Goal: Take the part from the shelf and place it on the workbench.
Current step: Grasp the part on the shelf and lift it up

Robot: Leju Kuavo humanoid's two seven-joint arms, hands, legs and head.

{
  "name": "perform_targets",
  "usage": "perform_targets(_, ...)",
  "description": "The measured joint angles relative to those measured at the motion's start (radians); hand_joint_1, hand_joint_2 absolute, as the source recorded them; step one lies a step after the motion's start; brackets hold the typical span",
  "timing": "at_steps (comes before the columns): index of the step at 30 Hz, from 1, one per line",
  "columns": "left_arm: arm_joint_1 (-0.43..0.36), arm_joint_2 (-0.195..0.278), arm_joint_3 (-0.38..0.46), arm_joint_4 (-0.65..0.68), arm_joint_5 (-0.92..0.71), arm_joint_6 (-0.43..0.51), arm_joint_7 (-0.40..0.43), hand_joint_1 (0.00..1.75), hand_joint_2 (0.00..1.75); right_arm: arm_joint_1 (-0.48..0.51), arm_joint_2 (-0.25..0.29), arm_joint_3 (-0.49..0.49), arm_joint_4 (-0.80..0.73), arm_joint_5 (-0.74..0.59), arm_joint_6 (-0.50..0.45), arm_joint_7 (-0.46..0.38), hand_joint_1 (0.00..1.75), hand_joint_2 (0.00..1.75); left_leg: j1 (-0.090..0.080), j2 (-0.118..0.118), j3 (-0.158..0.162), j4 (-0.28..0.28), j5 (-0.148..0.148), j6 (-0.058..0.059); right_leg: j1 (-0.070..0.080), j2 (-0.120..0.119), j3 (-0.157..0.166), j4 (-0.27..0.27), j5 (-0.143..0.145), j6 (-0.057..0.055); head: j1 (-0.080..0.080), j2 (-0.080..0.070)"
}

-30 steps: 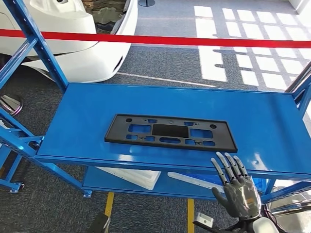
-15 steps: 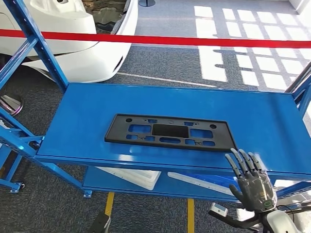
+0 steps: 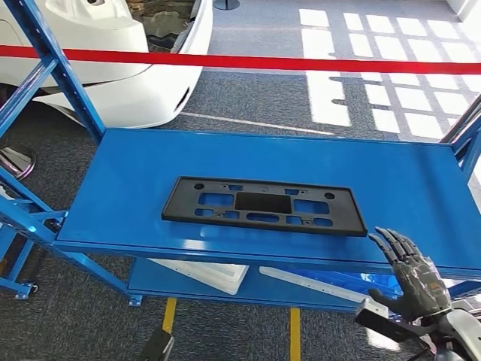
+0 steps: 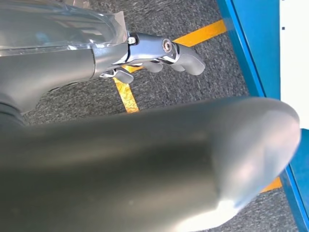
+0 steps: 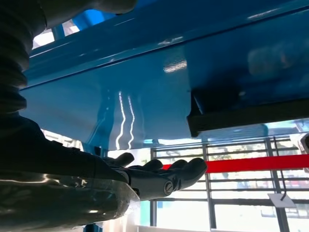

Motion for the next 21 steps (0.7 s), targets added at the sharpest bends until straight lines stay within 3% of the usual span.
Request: perform_targets(21,-0.026,0.0,0.0,0.0,-0.055,-0.016,0.021,0.0,0.0,-0.291,0.121,0.074,0.273,-0.039,0.009,-0.042,0.0,1.75,0.001,0.0,0.0,0.0,0.001,0.0,0.0,0.0,0.0,0.001,0.001,0.0,0.0,0.0)
